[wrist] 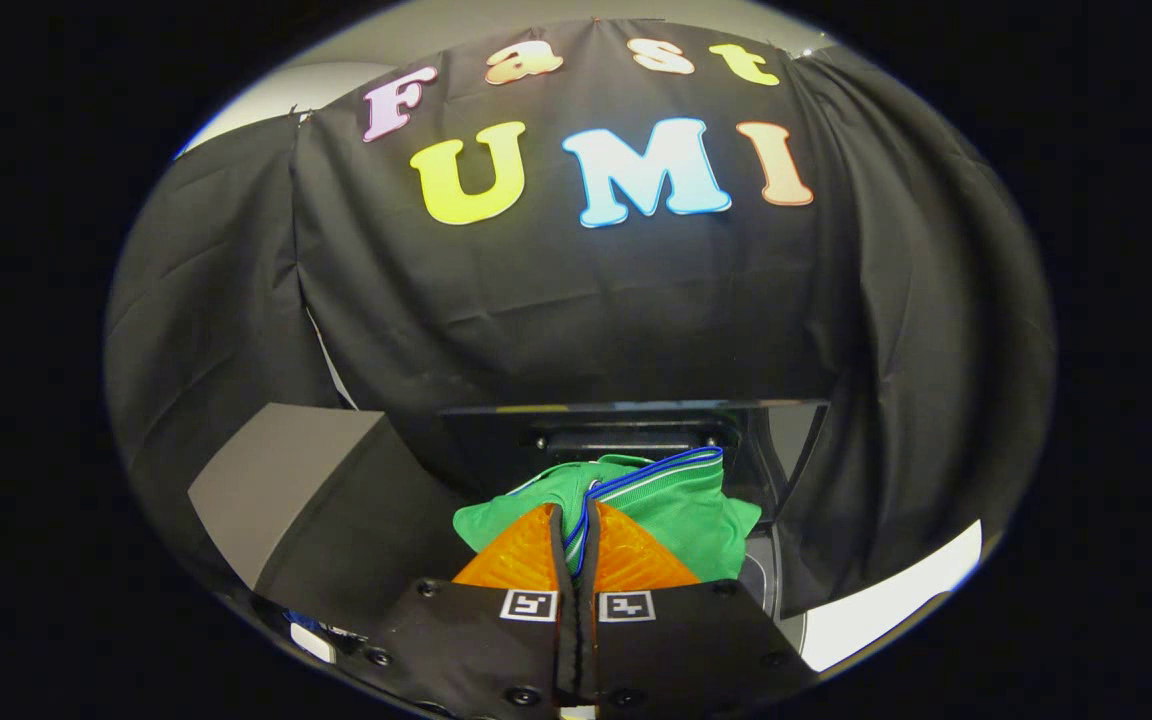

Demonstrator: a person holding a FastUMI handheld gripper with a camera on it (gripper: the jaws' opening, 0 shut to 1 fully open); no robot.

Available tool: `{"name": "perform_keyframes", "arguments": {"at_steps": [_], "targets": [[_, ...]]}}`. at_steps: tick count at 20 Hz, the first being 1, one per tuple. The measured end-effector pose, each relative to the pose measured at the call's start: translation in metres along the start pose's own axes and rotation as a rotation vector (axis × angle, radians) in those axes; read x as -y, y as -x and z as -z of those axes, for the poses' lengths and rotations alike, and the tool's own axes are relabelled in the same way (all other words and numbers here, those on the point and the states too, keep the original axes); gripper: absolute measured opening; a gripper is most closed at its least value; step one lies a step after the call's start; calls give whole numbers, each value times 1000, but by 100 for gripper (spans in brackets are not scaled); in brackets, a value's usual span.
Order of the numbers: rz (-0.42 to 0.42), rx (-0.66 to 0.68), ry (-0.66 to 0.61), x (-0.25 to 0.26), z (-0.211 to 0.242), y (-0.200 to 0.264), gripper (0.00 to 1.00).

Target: Put the clothes into the washing machine and then close the washing machine lid.

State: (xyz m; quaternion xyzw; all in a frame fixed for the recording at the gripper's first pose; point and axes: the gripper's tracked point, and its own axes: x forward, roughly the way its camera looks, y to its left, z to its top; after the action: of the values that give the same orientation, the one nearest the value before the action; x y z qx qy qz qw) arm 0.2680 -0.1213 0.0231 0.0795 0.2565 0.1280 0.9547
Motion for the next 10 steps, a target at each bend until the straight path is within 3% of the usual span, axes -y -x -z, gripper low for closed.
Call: {"name": "perform_keyframes", "arguments": {"at_steps": [10], "targets": [[52, -162, -21, 23, 78, -51, 1]]}}
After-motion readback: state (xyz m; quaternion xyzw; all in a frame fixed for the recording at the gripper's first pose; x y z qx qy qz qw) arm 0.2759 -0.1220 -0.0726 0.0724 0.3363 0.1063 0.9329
